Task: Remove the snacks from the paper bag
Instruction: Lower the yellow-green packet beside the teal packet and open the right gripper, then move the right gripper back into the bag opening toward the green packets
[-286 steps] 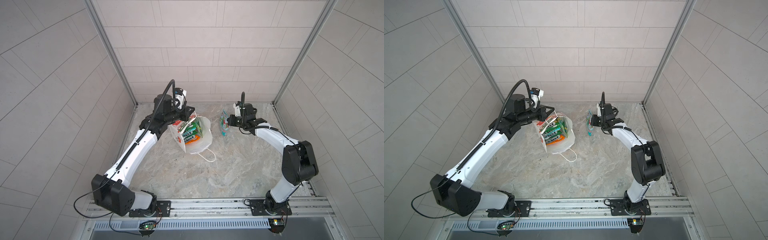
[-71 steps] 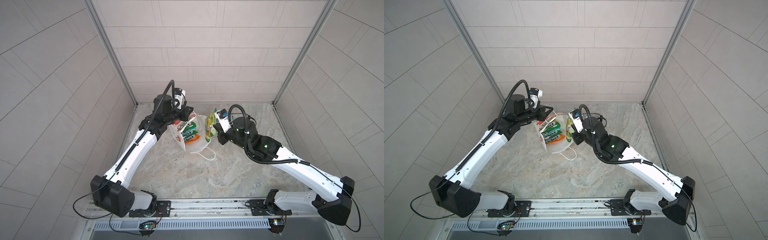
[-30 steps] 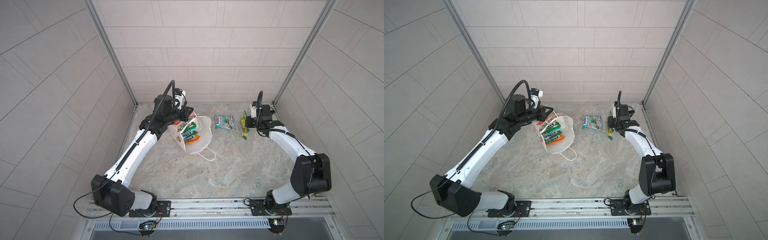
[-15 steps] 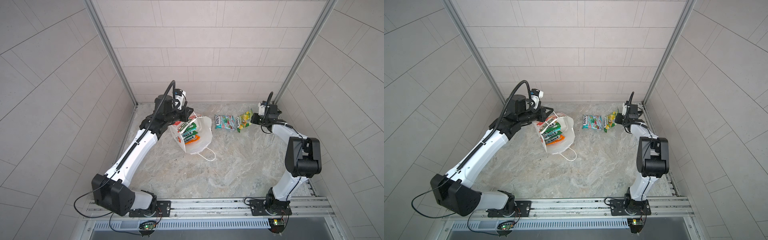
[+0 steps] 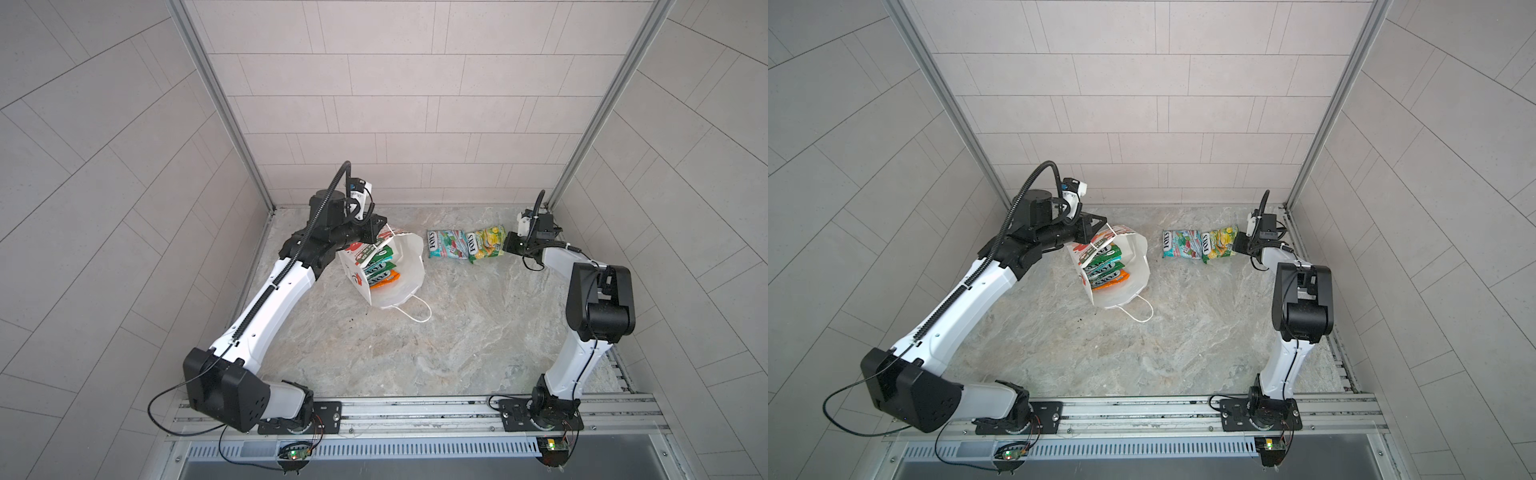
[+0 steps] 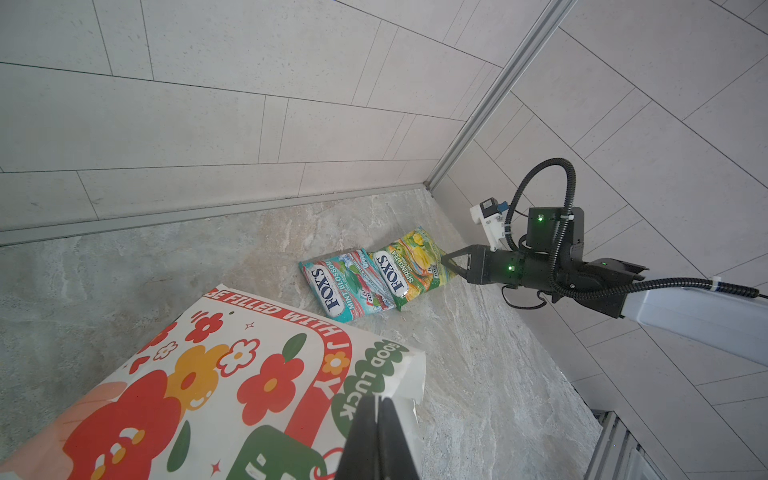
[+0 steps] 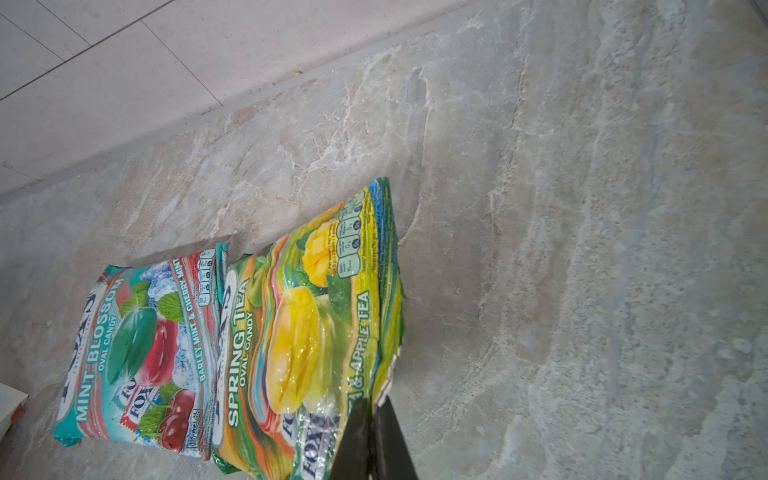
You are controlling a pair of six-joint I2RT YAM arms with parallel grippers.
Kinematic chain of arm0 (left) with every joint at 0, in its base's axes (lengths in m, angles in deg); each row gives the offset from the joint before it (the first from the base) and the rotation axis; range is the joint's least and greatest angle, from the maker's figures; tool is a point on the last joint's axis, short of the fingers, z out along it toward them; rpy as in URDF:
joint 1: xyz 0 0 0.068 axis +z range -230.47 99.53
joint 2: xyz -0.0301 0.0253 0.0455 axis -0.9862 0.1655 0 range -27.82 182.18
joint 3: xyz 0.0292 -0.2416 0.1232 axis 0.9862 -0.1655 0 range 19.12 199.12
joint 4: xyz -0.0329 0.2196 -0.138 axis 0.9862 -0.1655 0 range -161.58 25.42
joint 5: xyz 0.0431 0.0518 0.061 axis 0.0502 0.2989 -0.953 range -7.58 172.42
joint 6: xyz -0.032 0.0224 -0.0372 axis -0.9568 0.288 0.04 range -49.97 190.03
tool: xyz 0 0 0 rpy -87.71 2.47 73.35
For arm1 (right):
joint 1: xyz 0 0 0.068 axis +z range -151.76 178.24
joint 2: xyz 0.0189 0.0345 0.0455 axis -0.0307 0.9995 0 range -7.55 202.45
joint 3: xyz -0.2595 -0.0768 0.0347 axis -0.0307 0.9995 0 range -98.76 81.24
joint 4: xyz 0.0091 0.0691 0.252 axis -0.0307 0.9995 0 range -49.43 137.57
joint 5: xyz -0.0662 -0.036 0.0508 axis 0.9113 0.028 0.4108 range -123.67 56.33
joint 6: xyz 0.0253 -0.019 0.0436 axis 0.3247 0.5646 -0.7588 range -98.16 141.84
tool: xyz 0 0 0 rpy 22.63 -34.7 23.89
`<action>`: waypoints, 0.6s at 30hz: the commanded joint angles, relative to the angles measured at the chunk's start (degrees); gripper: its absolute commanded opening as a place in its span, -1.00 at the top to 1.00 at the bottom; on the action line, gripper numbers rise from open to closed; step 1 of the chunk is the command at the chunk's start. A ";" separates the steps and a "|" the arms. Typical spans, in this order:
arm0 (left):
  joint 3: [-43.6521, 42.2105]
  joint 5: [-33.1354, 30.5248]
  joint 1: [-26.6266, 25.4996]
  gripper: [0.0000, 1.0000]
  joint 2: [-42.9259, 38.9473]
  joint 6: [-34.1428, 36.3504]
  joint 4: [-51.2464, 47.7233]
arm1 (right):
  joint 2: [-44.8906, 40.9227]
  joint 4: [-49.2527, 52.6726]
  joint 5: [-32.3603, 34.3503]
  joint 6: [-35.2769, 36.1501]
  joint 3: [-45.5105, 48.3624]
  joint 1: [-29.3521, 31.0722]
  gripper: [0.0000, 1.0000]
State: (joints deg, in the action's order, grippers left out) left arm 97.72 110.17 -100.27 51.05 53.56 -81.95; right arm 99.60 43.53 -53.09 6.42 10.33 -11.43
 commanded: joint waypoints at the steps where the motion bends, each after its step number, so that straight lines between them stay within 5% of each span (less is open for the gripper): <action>1: 0.34 -0.15 -0.16 1.00 0.05 0.98 0.58 | 0.03 0.47 2.77 1.65 -1.42 -0.08 0.46; 3: 0.32 -0.09 -0.16 1.00 0.05 1.00 0.58 | -0.28 1.31 4.33 1.95 -1.54 -0.08 0.19; 8: 0.37 -0.20 -0.15 1.00 0.04 1.00 0.53 | -2.86 2.77 8.58 1.35 -0.39 -0.06 -0.06; 18: 0.33 0.10 -0.10 1.00 -0.13 1.13 0.50 | -17.24 -3.86 -2.02 -3.91 11.54 1.91 -0.09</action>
State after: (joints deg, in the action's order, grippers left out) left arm 97.72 110.19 -100.27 51.05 53.58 -81.99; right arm 87.05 42.83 -51.40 4.85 19.46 -10.84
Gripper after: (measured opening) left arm 0.061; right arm 0.545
